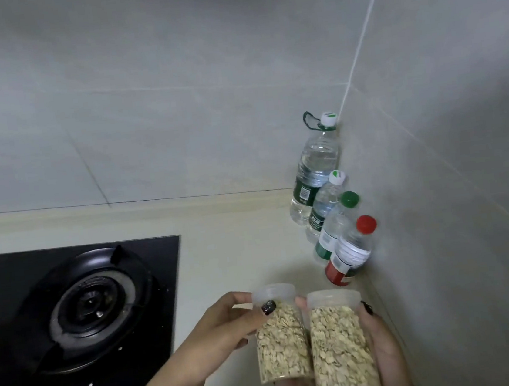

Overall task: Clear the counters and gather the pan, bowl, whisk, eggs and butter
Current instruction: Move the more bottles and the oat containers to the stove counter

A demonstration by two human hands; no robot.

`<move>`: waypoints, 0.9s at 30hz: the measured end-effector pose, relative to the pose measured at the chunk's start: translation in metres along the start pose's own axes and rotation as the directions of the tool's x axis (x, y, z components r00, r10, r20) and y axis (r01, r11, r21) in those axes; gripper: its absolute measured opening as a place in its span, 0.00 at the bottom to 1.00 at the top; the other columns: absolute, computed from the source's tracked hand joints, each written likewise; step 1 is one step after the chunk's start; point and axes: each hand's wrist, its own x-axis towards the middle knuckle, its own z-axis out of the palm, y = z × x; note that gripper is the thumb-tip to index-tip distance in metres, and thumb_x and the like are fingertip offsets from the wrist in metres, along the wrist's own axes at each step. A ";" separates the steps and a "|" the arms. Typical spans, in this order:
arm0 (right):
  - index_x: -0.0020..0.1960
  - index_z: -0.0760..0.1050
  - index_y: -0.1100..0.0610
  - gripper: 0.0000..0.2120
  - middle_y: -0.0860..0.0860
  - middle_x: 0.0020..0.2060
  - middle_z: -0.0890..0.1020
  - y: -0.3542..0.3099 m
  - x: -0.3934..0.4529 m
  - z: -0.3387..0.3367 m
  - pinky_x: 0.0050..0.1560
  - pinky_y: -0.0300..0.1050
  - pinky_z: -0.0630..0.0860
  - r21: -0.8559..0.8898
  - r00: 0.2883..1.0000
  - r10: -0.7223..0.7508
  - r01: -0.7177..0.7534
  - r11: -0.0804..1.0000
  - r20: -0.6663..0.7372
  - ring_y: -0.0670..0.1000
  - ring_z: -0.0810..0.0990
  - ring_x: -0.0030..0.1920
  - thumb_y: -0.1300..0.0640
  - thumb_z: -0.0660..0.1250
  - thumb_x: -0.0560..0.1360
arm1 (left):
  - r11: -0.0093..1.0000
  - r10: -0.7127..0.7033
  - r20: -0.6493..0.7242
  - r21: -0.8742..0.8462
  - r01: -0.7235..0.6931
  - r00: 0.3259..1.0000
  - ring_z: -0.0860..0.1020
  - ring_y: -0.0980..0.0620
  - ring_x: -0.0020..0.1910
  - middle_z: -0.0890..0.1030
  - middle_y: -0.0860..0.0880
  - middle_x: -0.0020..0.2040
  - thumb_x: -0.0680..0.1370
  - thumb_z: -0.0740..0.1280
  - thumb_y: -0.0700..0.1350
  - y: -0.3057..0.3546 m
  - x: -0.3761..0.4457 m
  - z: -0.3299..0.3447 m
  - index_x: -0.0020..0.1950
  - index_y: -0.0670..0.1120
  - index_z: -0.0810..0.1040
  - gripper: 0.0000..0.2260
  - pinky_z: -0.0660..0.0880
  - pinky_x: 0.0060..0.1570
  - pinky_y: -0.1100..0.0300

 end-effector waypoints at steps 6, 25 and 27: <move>0.76 0.45 0.66 0.32 0.66 0.69 0.66 0.036 0.052 0.012 0.68 0.57 0.62 -0.053 0.986 0.156 -0.153 0.987 0.051 0.62 0.67 0.69 0.51 0.53 0.81 | 0.987 0.011 -0.220 -0.156 -0.046 0.975 0.83 0.51 0.44 0.85 0.45 0.48 0.56 0.80 0.55 -0.032 -0.034 -0.044 0.57 0.44 0.78 0.33 0.76 0.41 0.62; 0.51 0.79 0.57 0.17 0.53 0.43 0.85 0.180 0.128 0.111 0.40 0.46 0.80 -0.664 0.905 0.199 -0.413 0.623 -0.376 0.53 0.85 0.44 0.55 0.77 0.64 | 0.997 0.041 -0.839 -0.004 -0.082 0.543 0.79 0.58 0.50 0.81 0.57 0.52 0.63 0.81 0.40 -0.155 -0.126 -0.166 0.56 0.57 0.74 0.28 0.74 0.43 0.65; 0.50 0.78 0.53 0.19 0.50 0.43 0.85 0.193 0.129 0.116 0.45 0.48 0.80 -0.752 0.926 0.126 -0.363 0.551 -0.355 0.50 0.84 0.44 0.57 0.79 0.61 | 0.996 0.057 -0.838 0.014 -0.083 0.543 0.79 0.59 0.51 0.81 0.58 0.52 0.63 0.80 0.39 -0.163 -0.128 -0.169 0.56 0.57 0.73 0.28 0.74 0.43 0.66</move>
